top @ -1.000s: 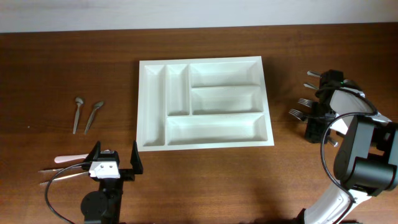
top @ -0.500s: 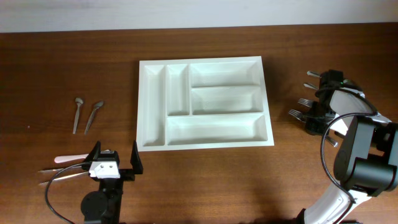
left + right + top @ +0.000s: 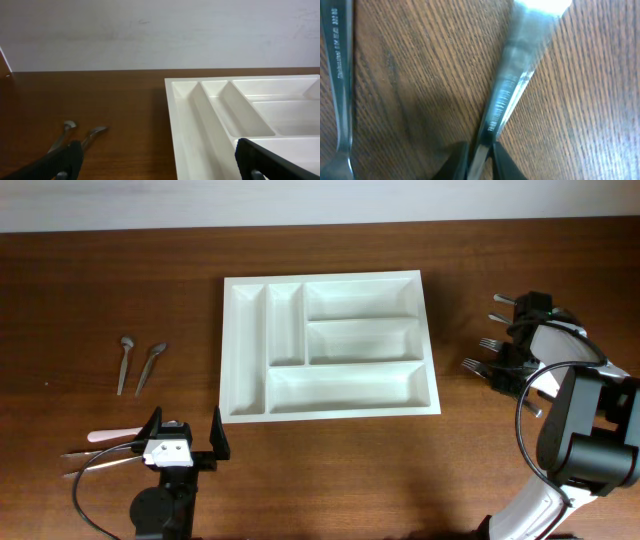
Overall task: Pack container
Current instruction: 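Lower the right gripper and grasp a silver fork by its handle, then carry the fork with the right gripper into the tray's top-right compartment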
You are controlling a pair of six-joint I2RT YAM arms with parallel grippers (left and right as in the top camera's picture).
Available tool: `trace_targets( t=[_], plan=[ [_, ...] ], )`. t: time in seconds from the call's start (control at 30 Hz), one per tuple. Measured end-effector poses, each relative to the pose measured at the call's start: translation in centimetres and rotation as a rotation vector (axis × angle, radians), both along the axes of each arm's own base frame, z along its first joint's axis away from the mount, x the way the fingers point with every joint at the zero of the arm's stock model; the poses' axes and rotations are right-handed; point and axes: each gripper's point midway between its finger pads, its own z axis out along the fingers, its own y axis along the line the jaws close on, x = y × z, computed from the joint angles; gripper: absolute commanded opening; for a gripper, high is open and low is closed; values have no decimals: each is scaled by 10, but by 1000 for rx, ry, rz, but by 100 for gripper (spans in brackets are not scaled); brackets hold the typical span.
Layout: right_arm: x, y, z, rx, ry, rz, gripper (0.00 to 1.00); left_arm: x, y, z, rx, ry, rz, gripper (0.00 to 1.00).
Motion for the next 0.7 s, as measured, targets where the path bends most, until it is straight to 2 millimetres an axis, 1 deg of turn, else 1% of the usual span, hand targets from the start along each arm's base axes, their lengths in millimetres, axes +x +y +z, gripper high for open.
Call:
trace_targets(
  t=[0.13, 0.27, 0.4, 0.5, 0.6, 0.7],
  plan=[
    [1, 0, 0, -1, -3, 18, 4, 0, 0, 0, 0, 0, 0, 99],
    [2, 0, 1, -1, -1, 71, 4, 0, 0, 0, 0, 0, 0, 99],
    [5, -1, 2, -3, 6, 171, 4, 0, 0, 0, 0, 0, 0, 99],
    [15, -3, 3, -5, 1, 272, 4, 0, 0, 0, 0, 0, 0, 99],
    [29, -5, 4, -2, -9, 407, 4, 0, 0, 0, 0, 0, 0, 99],
    [42, -5, 10, 7, -11, 532, 4, 0, 0, 0, 0, 0, 0, 99]
  ],
)
